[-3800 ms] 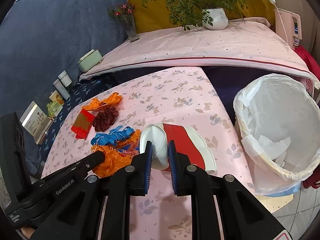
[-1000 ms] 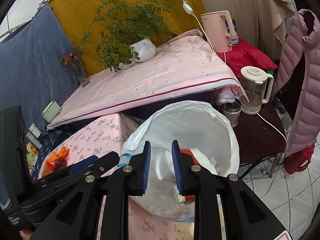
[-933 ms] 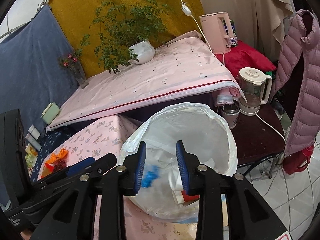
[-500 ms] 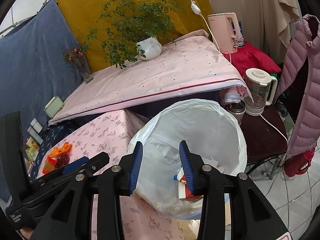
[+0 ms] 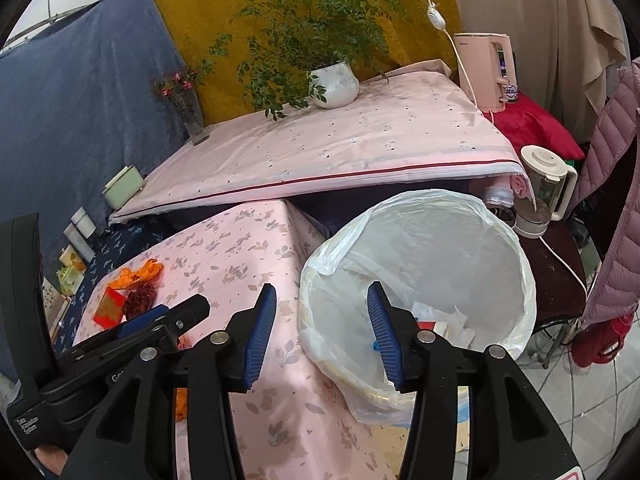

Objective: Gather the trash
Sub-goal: 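Move both tools back to the orange bag on the table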

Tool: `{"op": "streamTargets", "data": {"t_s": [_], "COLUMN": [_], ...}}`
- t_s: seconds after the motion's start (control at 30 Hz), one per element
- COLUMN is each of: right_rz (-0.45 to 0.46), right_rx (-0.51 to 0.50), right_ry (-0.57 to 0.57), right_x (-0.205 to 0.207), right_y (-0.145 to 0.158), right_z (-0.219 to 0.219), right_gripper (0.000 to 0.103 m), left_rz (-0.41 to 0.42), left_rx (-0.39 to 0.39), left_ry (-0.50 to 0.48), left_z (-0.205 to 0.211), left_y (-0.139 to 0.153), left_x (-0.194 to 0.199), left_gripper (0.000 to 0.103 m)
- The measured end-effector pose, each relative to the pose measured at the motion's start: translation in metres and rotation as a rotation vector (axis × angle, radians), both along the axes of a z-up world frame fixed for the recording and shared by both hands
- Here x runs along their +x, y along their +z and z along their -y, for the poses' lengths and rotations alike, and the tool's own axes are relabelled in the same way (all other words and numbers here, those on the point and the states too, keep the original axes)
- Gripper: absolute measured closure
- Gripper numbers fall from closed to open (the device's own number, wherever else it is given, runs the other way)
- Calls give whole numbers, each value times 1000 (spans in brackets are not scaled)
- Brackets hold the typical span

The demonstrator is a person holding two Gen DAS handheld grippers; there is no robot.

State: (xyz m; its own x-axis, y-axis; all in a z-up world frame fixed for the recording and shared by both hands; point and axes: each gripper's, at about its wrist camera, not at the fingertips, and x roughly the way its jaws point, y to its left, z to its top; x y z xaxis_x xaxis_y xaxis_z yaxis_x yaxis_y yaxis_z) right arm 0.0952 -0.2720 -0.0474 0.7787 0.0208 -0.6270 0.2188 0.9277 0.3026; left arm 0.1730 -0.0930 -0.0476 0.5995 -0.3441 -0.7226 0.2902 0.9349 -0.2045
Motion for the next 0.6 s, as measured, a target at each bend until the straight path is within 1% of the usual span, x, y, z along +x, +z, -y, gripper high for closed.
{"op": "streamTargets", "data": {"t_s": [0.03, 0.1, 0.3, 0.43, 0.6], "right_rz": [-2, -8, -34, -46, -76], "right_rx": [-1, -3, -12, -13, -9], "right_ry": [6, 20, 80, 116, 162], "right_x": [0, 2, 9, 12, 18], "right_y": [-1, -2, -9, -15, -27], "right_z": [-4, -13, -45, -68, -100], "right_gripper": [54, 52, 51, 43, 42], "left_rz": [1, 7, 9, 8, -14], "left_rx": [1, 5, 21, 37, 37], "left_ry": [11, 39, 112, 167, 230], "left_z": [-5, -16, -53, -81, -116], "left_y": [-1, -2, -9, -16, -26], "left_x": [0, 0, 0, 0, 2], "left_gripper": [47, 39, 35, 31, 30]}}
